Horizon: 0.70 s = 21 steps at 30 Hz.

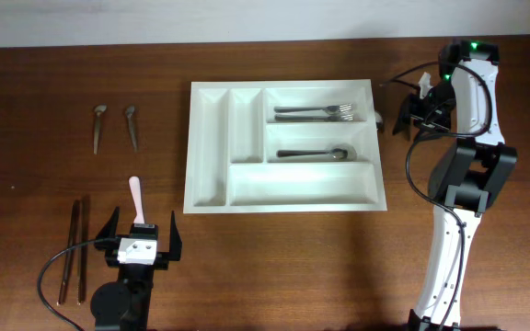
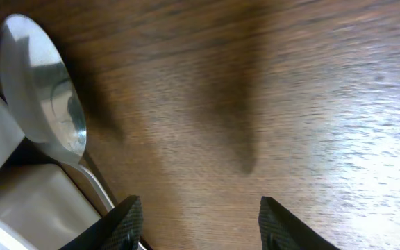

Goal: Pack container

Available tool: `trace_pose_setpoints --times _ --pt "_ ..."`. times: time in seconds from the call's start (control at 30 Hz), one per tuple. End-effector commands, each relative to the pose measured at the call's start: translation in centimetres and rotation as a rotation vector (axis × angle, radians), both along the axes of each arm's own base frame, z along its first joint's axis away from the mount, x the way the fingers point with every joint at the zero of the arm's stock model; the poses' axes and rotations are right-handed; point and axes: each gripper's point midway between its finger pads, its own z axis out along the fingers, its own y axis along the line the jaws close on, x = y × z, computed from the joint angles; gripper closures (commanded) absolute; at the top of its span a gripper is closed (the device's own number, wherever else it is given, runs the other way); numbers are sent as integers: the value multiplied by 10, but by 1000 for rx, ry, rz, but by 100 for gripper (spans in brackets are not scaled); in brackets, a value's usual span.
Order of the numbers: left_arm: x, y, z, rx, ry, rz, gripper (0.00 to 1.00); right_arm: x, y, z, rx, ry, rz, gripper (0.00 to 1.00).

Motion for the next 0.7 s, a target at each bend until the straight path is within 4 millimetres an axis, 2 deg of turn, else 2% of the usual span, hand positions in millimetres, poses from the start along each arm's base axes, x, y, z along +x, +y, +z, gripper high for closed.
trace_pose_setpoints --times 0.0,0.33,0.67 --pt "0 2 -1 2 -3 12 1 8 11 17 -12 -61 65 45" --pt "0 2 -1 2 -3 12 1 20 40 16 -12 -102 124 45" --pt "0 2 -1 2 -3 12 1 32 45 15 -20 -150 137 45"
